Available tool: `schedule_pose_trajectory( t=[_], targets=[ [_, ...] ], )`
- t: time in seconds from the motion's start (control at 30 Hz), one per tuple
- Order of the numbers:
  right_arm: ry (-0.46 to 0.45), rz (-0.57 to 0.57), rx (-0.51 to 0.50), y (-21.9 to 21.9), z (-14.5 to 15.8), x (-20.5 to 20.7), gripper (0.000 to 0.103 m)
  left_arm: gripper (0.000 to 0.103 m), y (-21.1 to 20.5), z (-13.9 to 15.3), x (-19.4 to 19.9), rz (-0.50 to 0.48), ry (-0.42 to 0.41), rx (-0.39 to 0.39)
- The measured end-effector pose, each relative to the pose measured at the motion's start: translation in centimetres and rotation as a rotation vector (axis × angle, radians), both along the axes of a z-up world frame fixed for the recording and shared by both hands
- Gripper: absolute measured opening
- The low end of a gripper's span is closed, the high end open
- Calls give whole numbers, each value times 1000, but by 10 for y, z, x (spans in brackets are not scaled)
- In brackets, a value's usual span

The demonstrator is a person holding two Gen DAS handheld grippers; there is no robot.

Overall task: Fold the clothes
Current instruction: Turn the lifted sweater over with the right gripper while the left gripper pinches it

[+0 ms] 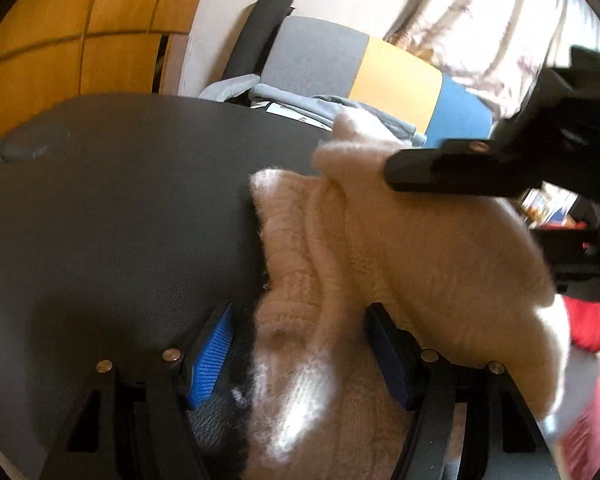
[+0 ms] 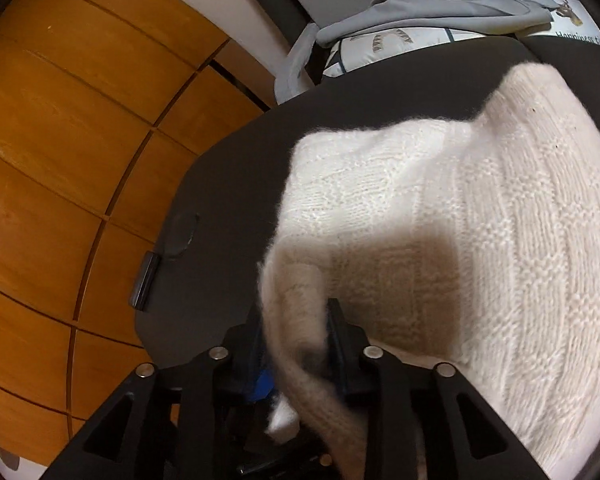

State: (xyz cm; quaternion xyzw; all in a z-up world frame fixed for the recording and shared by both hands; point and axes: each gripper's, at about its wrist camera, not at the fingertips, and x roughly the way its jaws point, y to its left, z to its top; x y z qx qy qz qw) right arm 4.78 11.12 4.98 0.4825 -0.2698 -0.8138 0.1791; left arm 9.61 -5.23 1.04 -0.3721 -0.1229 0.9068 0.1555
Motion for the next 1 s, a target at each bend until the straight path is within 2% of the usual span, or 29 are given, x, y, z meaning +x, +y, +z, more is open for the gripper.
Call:
schedule_pose_trajectory(
  t=[0.1,0.17,0.23,0.3,0.37,0.43,0.47,0.53,0.6,0.7,0.77,0.83,0.87,0.93,1.0],
  targets=[
    [62,44,25,-8,15,25,33,68,-9,3,3,-1,-10,22],
    [174,54,-1,0,31,53,33,69,-14,5,6,-2,-16,27],
    [286,23,-56,19,43,81,33,70,-20,6,9,1,-28,44],
    [334,-45,-93,39,44,99,33,71,-26,8,13,6,-44,65],
    [344,-153,-92,65,37,116,31,73,-37,10,13,23,-72,122],
    [303,-250,-37,88,22,125,23,76,-48,11,12,44,-107,213],
    [272,-254,-24,91,13,123,21,77,-52,12,11,47,-124,256],
    [235,-224,-19,89,-2,119,21,78,-57,14,9,37,-149,330],
    [242,-136,-6,70,-9,119,21,79,-59,18,10,16,-161,395],
    [298,56,62,27,-12,126,21,84,-58,28,11,-30,-162,450],
    [318,117,132,5,-18,130,21,85,-61,34,12,-47,-162,480],
    [291,174,162,-8,-30,127,22,94,-65,34,12,-51,-168,522],
    [272,214,174,-14,-36,129,22,94,-65,33,10,-48,-183,536],
    [319,258,283,-27,-38,135,22,94,-59,31,5,-60,-218,553],
    [395,291,405,-38,-35,145,22,94,-46,30,-3,-80,-246,508]
  ],
)
